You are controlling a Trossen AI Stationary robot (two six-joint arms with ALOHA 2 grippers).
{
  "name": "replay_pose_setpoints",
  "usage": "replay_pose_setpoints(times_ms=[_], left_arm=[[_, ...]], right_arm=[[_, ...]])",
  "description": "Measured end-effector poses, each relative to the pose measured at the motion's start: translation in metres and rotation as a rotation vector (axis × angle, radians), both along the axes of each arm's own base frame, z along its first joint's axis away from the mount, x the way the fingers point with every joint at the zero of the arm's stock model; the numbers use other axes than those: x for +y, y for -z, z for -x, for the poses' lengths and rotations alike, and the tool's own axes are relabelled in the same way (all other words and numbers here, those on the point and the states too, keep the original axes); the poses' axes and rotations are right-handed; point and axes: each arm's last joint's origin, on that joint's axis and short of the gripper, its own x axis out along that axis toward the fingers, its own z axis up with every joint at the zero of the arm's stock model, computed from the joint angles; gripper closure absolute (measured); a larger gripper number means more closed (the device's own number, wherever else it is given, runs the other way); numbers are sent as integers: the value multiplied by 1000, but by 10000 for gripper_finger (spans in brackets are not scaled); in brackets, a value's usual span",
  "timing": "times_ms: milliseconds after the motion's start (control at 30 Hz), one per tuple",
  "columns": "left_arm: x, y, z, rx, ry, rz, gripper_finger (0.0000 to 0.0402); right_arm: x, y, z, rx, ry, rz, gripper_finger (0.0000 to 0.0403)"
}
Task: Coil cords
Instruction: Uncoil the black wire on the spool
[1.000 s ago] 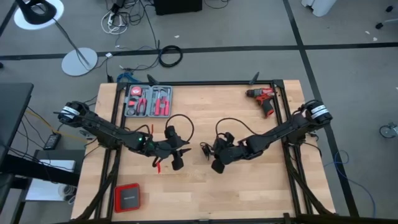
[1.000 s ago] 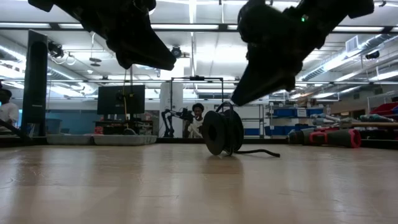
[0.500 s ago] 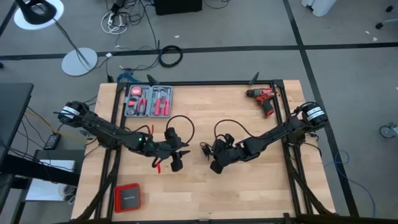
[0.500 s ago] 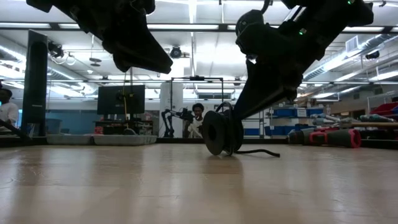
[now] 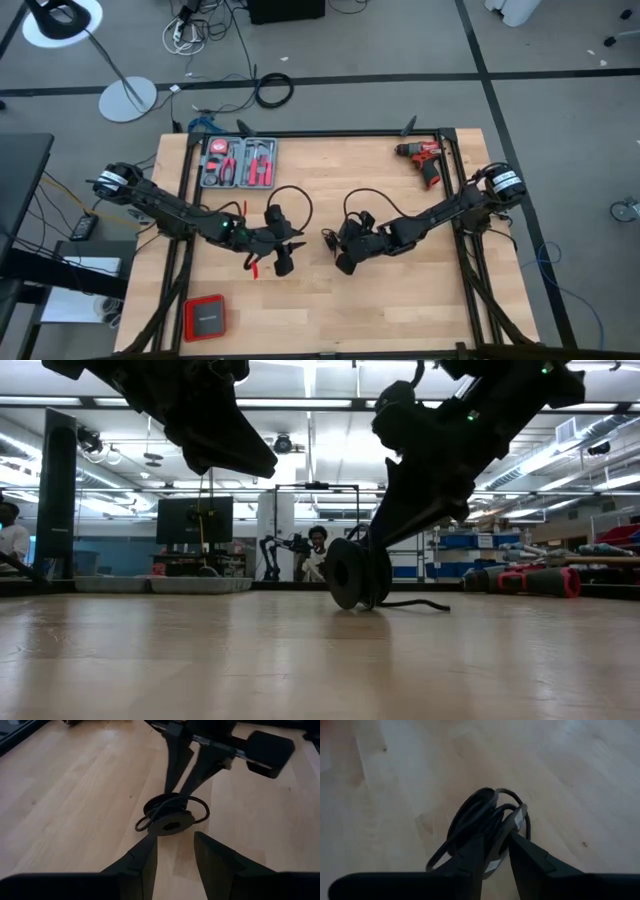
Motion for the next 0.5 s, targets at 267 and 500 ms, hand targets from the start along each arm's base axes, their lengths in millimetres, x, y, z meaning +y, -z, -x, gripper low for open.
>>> replay_pose_setpoints(times_ms=[267, 500], left_arm=[[0, 0, 0, 0, 1, -1, 270], [0, 0, 0, 0, 1, -4, 270]], right_arm=[[-8, 0, -4, 3, -22, -59, 313], [-10, 13, -9, 38, -32, -115, 314]])
